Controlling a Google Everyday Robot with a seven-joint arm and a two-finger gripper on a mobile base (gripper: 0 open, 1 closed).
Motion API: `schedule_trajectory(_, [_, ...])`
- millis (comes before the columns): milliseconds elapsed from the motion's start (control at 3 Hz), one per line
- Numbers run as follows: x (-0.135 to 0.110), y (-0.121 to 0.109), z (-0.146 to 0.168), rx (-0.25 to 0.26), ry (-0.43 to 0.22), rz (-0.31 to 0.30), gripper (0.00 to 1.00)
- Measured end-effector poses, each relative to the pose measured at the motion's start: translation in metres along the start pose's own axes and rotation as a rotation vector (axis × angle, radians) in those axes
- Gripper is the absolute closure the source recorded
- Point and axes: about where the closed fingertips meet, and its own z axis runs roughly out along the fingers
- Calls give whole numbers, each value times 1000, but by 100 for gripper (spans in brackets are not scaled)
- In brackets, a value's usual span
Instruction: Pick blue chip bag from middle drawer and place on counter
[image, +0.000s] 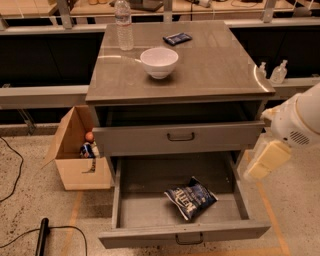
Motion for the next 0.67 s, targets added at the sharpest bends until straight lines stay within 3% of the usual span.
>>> schedule_trajectory(667, [39, 19, 121, -48, -50, 103, 0])
